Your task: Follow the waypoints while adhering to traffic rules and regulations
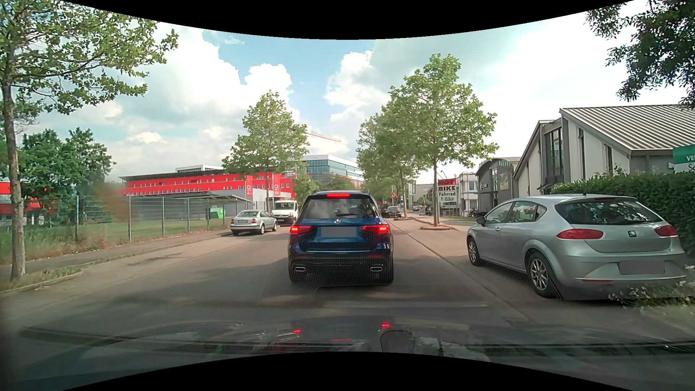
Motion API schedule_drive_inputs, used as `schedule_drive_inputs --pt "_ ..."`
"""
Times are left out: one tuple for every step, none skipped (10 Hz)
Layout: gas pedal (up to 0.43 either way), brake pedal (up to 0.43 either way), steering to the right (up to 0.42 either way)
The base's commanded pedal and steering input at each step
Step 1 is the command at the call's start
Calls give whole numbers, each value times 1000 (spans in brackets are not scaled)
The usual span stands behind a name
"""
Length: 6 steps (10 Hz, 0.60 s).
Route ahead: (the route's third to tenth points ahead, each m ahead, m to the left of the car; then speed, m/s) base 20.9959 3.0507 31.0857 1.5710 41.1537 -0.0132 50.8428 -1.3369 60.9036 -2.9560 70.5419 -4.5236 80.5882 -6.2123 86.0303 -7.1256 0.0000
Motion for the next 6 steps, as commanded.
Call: schedule_drive_inputs --pt "0 268 -5" --pt "0 268 -5" --pt "0 268 -5" --pt "0 268 -5" --pt "0 268 -5" --pt "0 268 -5"
